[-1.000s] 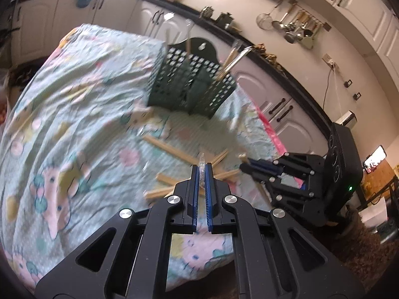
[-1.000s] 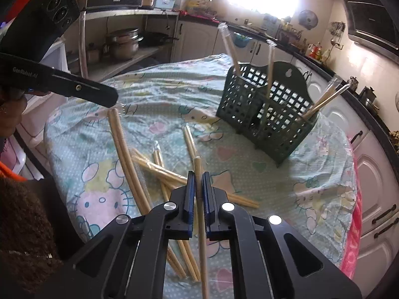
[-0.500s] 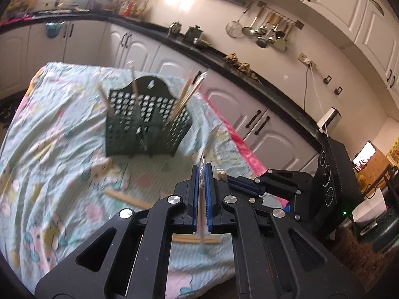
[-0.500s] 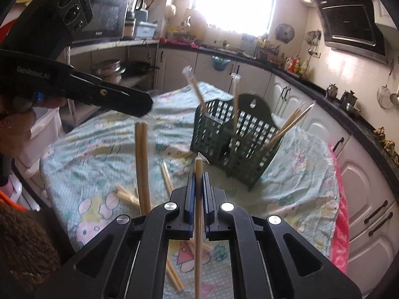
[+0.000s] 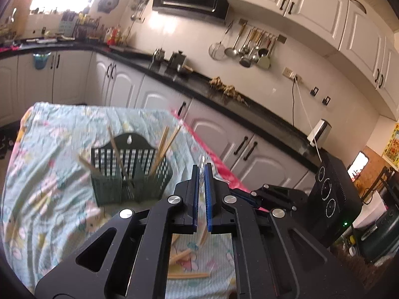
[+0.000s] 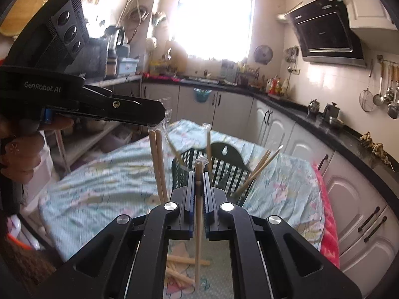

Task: Organize utensils
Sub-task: 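Lift both held chopsticks and carry them above the green caddy, then lower both chopsticks into the caddy and open both tools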

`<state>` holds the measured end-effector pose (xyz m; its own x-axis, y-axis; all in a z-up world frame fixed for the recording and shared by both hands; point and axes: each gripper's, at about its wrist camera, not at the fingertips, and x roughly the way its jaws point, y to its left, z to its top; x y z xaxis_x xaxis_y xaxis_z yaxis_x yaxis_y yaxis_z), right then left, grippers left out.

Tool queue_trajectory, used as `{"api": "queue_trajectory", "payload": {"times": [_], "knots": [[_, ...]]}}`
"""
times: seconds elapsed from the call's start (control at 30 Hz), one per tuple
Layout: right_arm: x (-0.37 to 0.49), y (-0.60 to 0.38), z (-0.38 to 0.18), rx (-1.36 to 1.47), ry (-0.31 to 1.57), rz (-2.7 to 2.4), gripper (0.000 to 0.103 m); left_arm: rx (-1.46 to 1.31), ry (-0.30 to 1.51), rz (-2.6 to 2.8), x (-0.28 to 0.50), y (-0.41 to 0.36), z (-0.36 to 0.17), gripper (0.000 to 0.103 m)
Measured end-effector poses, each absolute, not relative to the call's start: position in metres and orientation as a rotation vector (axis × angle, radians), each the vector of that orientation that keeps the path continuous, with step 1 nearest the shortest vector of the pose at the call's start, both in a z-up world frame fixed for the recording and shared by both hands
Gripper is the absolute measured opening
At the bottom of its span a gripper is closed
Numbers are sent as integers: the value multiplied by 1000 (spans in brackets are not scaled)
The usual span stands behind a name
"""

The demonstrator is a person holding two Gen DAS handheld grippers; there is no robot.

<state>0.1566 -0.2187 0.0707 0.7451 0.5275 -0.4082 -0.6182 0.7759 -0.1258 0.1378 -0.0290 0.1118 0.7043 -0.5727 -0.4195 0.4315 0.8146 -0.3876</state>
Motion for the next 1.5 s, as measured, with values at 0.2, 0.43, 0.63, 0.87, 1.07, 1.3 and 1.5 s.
{"api": "queue_trajectory", "payload": {"times": [0.2,0.43,0.63,0.87,1.07,1.3,1.5], "knots": [[165,-228,93,-191,314,622,6,-266,494,-556,146,-31,135,2],[174,-233,120,-133,237,606,6,-257,442,-541,161,-37,157,2],[192,-239,142,-67,192,583,6,-265,406,-524,175,-33,175,2],[218,-241,164,-19,144,558,6,-250,324,-482,185,-30,198,2],[236,-244,173,10,101,546,6,-243,300,-457,203,-29,202,2],[254,-244,174,28,68,537,6,-283,309,-426,225,-20,186,2],[268,-236,155,7,79,526,6,-306,329,-406,240,-17,168,2]]}}
